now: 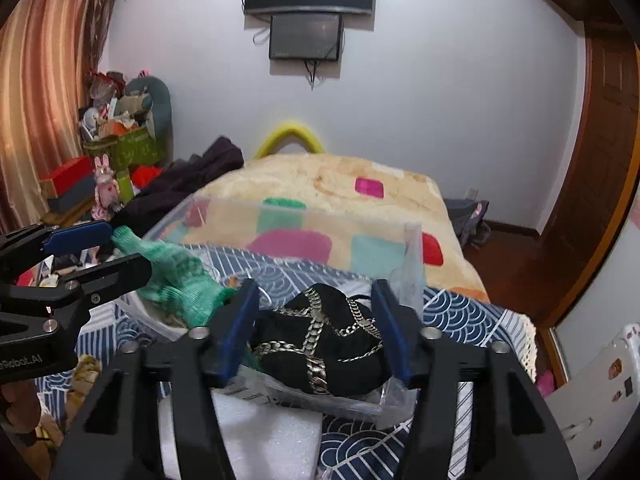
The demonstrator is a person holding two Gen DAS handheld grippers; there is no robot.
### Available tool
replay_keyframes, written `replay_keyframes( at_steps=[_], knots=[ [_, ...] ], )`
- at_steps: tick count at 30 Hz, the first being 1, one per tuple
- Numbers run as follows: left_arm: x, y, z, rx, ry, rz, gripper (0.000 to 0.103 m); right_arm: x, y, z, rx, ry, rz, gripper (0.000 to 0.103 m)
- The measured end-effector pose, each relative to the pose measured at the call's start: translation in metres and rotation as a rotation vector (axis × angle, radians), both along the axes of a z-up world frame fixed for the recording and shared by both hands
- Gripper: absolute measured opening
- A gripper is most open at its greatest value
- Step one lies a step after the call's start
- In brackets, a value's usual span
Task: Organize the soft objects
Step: 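Lower the sock into the clear box with the left tool while the right tool drops the black bag in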
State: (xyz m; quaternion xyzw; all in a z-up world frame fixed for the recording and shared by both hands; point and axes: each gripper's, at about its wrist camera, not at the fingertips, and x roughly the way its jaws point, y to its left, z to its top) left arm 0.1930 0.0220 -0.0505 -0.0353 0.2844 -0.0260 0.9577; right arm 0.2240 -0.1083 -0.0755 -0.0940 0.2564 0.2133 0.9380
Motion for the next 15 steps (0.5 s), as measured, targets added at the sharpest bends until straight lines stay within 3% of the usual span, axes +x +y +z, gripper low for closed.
replay_keyframes(
  at_steps=[3, 5, 10, 15],
  knots=[
    [-0.01, 0.001, 0.01, -0.001, -0.029, 0.006, 0.081, -0.008, -0.001, 0.009, 0.019, -0.03, 0.003, 0.063],
    [-0.019, 0.002, 0.017, -0.007, -0.056, 0.008, 0.084, -0.014, -0.004, 0.015, 0.038, -0.051, 0.0, 0.074],
    [-0.044, 0.004, 0.032, -0.005, -0.108, 0.002, 0.098, -0.032, -0.01, 0.025, 0.082, -0.097, 0.001, 0.084],
    [-0.069, 0.01, 0.036, 0.002, -0.133, 0.02, 0.102, -0.05, -0.012, 0.026, 0.107, -0.127, 0.007, 0.099]
  ],
)
